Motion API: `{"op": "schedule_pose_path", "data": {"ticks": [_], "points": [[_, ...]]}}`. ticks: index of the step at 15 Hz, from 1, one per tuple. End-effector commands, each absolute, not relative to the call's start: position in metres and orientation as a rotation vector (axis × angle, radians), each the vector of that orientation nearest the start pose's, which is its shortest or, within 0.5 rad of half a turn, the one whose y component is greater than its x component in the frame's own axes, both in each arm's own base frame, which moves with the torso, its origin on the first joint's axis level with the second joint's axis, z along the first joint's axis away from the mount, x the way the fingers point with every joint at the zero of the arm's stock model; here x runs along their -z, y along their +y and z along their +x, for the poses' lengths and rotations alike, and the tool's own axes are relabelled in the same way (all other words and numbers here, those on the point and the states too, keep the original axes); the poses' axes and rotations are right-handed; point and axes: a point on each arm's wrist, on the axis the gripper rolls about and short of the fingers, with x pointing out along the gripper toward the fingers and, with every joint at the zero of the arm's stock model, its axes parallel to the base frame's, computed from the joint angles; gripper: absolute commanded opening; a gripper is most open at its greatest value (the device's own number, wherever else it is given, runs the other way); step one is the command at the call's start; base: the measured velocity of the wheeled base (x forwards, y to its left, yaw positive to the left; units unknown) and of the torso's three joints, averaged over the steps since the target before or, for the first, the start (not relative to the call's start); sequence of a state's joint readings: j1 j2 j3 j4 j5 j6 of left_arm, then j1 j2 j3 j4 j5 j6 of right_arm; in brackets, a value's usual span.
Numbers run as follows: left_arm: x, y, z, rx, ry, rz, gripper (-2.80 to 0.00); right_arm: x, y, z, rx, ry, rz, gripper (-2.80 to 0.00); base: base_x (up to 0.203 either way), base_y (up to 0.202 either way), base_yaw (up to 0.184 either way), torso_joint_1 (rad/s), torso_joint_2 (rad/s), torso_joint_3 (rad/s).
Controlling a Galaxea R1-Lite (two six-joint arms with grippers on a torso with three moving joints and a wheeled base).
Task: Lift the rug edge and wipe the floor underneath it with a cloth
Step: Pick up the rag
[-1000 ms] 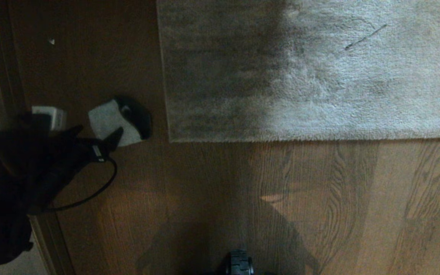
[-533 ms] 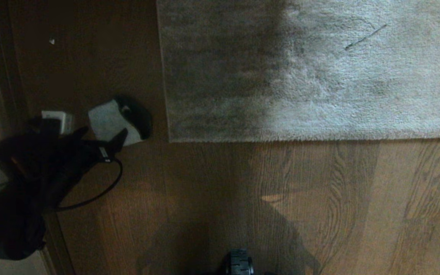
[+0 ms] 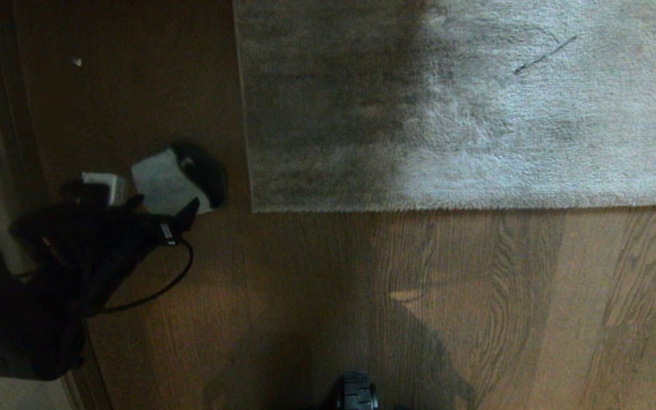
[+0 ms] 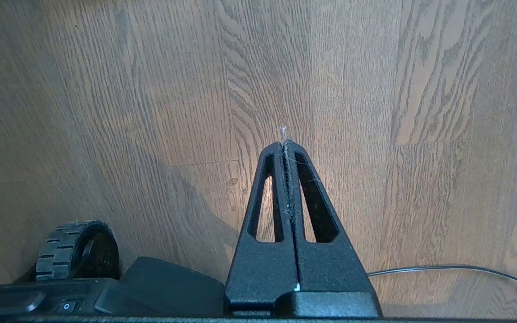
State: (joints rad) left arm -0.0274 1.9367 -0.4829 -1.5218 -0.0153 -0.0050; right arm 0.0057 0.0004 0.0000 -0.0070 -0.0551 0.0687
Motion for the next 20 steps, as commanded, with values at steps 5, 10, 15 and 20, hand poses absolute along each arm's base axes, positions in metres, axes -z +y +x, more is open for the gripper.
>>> {"op": "schedule_pose_path", "data": {"ticks": [5,10,15,20], "points": [[-0.12,-0.009,0.32,0.043,-0.111,-0.004,0.0,-0.076,-0.001,-0.023,0.049,-0.009,0.069,-2.8,0.0,0.0,0.0,0.0,0.0,0.0],[-0.126,-0.01,0.331,0.045,-0.154,-0.006,0.0,-0.076,-0.001,-0.023,0.049,-0.009,0.069,-2.8,0.0,0.0,0.0,0.0,0.0,0.0],[-0.138,-0.01,0.34,0.045,-0.215,-0.009,0.0,-0.076,-0.001,-0.023,0.049,-0.009,0.069,-2.8,0.0,0.0,0.0,0.0,0.0,0.0],[-0.139,-0.011,0.346,0.048,-0.229,-0.009,0.0,-0.076,-0.001,-0.023,0.049,-0.009,0.069,-2.8,0.0,0.0,0.0,0.0,0.0,0.0]]}}
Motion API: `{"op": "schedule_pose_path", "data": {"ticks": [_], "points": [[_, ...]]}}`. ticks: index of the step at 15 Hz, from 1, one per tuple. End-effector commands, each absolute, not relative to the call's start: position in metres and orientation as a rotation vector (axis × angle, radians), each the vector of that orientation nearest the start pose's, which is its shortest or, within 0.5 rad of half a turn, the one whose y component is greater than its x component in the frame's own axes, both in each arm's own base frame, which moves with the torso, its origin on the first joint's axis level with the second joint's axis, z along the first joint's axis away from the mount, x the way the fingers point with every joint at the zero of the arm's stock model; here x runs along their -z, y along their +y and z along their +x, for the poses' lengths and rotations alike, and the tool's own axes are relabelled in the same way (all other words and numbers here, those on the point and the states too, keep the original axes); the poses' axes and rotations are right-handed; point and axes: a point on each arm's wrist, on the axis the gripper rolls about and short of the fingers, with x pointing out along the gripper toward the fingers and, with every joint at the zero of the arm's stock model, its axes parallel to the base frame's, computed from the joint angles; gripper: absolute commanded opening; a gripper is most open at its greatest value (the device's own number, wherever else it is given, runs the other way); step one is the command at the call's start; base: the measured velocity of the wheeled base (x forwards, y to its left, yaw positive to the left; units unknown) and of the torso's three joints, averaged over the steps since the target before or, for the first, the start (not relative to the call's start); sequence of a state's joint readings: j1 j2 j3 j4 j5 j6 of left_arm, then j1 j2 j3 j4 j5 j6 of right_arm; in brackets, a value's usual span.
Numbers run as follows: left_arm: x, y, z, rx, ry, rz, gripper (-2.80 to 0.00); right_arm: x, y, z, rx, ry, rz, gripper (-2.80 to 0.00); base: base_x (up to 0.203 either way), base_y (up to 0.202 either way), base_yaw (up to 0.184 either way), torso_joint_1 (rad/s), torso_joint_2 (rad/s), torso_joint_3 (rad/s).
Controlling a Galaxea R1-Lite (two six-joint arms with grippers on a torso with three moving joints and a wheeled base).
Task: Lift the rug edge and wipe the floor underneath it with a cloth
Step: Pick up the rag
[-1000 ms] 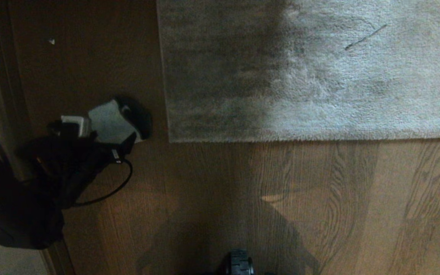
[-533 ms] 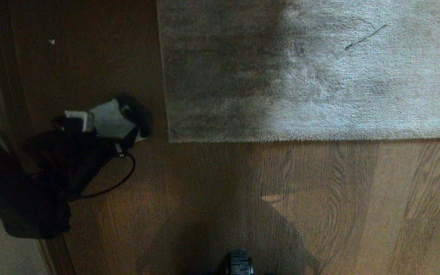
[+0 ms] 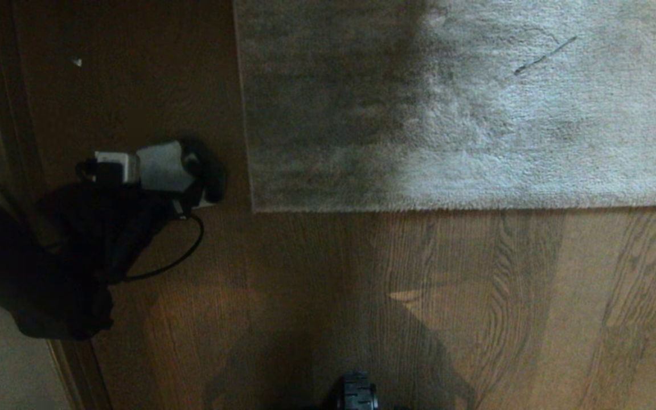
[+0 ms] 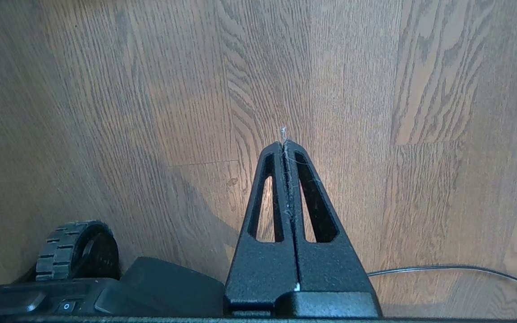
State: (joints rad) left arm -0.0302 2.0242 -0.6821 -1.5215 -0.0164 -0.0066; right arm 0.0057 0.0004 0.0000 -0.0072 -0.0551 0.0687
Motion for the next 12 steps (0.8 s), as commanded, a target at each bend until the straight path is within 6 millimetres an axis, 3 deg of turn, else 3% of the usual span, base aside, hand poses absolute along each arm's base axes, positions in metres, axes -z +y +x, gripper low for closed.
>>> {"op": "schedule_pose_path", "data": {"ticks": [1,7,8,12], "points": [[-0.1398,-0.0111,0.3484,0.048,-0.235,-0.008,0.0,-0.0763,-0.0014,-0.0228,0.049,-0.009,0.069,-2.8,0.0,0.0,0.0,0.0,0.0,0.0],[-0.1374,-0.0123,0.3515,0.052,-0.232,-0.006,0.0,-0.0763,-0.0014,-0.0228,0.049,-0.009,0.069,-2.8,0.0,0.0,0.0,0.0,0.0,0.0],[-0.1358,-0.0128,0.351,0.054,-0.226,-0.004,-2.8,-0.0763,-0.0014,-0.0228,0.049,-0.009,0.069,-2.8,0.0,0.0,0.0,0.0,0.0,0.0],[-0.1361,-0.0137,0.348,0.054,-0.221,-0.009,-2.8,-0.0763,-0.0014,-0.0228,0.049,-0.009,0.069,-2.8,0.0,0.0,0.0,0.0,0.0,0.0]]}}
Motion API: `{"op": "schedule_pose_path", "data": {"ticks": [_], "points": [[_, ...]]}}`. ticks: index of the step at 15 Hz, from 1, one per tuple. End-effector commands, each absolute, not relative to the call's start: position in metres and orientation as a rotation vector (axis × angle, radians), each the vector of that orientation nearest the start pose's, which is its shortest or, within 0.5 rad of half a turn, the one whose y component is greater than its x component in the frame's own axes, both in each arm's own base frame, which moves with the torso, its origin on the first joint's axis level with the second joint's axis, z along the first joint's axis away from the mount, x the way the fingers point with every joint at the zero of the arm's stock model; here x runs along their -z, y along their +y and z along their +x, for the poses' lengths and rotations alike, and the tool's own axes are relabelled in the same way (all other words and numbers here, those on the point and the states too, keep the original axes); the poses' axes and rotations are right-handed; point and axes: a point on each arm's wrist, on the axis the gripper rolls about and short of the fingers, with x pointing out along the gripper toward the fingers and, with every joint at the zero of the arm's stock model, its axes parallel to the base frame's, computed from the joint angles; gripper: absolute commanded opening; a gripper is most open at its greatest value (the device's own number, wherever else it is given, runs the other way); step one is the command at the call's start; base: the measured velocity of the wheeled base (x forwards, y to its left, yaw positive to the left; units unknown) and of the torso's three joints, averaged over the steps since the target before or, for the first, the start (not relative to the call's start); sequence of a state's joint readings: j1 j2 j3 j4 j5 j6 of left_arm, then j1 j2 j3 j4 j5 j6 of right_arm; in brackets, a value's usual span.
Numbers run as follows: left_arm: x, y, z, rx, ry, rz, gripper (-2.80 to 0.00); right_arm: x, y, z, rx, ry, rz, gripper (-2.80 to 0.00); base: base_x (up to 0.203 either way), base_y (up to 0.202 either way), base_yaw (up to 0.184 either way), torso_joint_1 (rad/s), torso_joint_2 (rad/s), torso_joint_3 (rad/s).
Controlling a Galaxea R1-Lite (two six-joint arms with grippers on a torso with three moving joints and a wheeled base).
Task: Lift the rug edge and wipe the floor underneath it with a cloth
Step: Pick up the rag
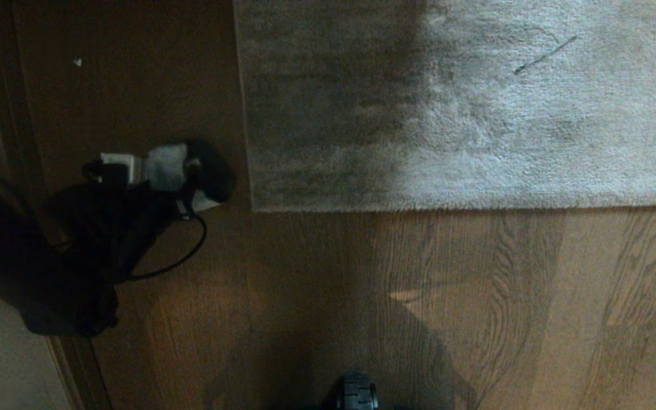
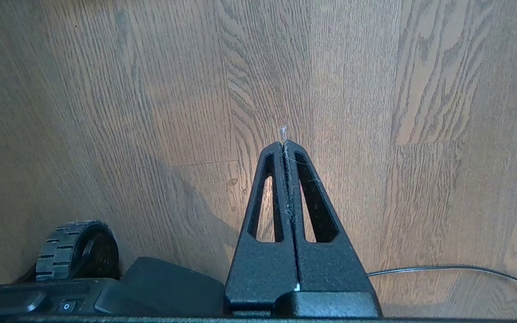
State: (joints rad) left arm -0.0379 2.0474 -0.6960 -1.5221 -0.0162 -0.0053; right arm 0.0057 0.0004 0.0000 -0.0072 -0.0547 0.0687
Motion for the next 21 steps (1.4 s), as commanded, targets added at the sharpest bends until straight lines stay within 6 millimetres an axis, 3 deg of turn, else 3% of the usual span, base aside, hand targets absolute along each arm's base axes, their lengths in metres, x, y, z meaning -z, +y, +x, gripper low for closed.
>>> {"op": "schedule_pose_path", "data": {"ticks": [1,13,19,21], "points": [[-0.136,-0.014,0.347,0.054,-0.221,-0.009,-2.8,-0.076,-0.001,-0.023,0.049,-0.009,0.069,-2.8,0.0,0.0,0.0,0.0,0.0,0.0],[-0.147,-0.013,0.33,0.044,-0.231,-0.007,-2.8,-0.076,-0.001,-0.023,0.049,-0.009,0.069,-2.8,0.0,0.0,0.0,0.0,0.0,0.0],[-0.16,-0.012,0.297,0.048,-0.236,-0.004,-2.8,-0.076,-0.001,-0.023,0.049,-0.009,0.069,-2.8,0.0,0.0,0.0,0.0,0.0,0.0],[-0.163,-0.011,0.277,0.047,-0.228,-0.004,-2.8,-0.076,-0.001,-0.023,0.049,-0.009,0.069,-2.8,0.0,0.0,0.0,0.0,0.0,0.0]]}}
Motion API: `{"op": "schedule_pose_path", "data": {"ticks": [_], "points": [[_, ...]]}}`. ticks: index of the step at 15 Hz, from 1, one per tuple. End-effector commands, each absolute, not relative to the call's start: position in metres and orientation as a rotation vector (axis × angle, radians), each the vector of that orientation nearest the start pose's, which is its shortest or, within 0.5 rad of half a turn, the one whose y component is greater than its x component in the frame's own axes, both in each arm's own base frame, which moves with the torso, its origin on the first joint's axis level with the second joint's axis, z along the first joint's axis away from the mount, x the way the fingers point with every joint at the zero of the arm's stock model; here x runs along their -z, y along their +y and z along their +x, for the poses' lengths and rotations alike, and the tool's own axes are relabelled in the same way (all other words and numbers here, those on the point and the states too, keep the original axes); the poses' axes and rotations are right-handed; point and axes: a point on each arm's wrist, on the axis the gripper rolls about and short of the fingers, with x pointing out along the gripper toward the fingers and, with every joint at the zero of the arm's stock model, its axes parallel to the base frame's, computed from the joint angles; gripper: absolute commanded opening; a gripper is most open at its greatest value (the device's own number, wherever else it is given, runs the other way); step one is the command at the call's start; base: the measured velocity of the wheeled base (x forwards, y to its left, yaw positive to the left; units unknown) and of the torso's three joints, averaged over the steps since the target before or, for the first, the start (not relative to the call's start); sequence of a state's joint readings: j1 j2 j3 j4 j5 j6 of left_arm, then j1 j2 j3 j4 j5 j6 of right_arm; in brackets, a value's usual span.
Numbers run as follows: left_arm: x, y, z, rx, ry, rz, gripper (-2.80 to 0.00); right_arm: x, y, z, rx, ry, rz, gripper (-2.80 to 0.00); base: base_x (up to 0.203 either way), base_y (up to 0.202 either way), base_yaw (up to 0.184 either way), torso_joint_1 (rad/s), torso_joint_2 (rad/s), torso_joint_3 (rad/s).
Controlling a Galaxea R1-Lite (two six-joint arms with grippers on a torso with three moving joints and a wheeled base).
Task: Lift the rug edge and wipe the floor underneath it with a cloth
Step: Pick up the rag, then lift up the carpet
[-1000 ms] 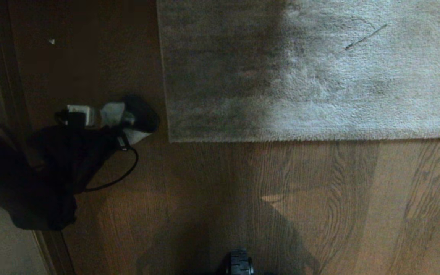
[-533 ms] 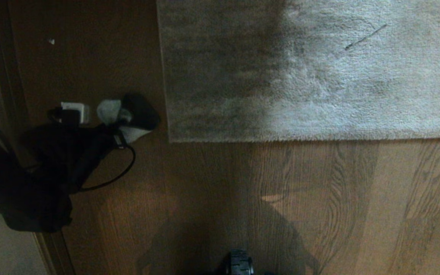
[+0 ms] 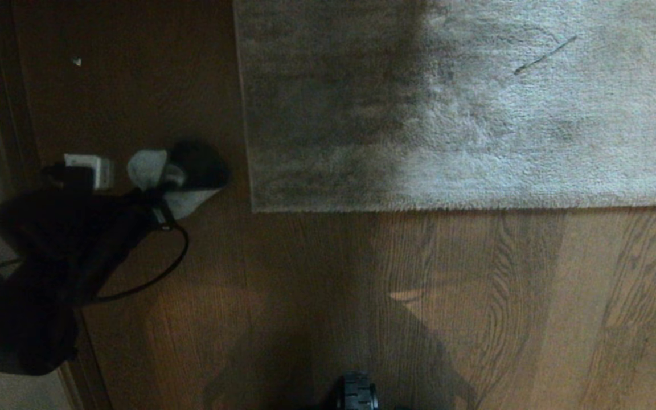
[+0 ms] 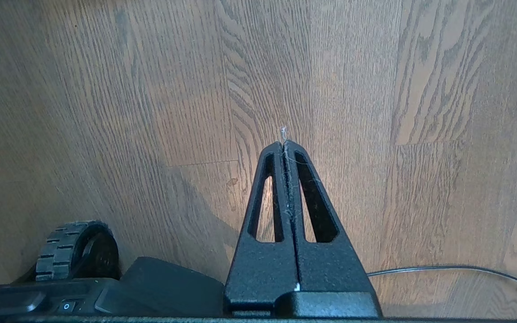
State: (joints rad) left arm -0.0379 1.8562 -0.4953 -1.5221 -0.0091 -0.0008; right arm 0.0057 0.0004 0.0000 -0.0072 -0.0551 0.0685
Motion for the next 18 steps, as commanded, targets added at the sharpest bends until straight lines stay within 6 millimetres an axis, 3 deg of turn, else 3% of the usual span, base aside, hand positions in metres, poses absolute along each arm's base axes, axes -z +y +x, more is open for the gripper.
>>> {"op": "schedule_pose_path", "data": {"ticks": [1,4,11,18], "points": [[-0.164,-0.01,0.266,0.045,-0.22,-0.001,-2.8,-0.076,-0.001,-0.023,0.049,-0.009,0.069,-2.8,0.0,0.0,0.0,0.0,0.0,0.0],[-0.168,-0.009,0.237,0.043,-0.225,0.013,-2.8,-0.076,-0.001,-0.023,0.049,-0.009,0.069,-2.8,0.0,0.0,0.0,0.0,0.0,0.0],[-0.185,-0.007,0.201,0.036,-0.294,0.047,-2.8,-0.076,-0.001,-0.023,0.049,-0.009,0.069,-2.8,0.0,0.0,0.0,0.0,0.0,0.0],[-0.187,-0.006,0.158,0.045,-0.182,0.06,-2.8,-0.076,-0.001,-0.023,0.049,-0.009,0.069,-2.8,0.0,0.0,0.0,0.0,0.0,0.0]]}}
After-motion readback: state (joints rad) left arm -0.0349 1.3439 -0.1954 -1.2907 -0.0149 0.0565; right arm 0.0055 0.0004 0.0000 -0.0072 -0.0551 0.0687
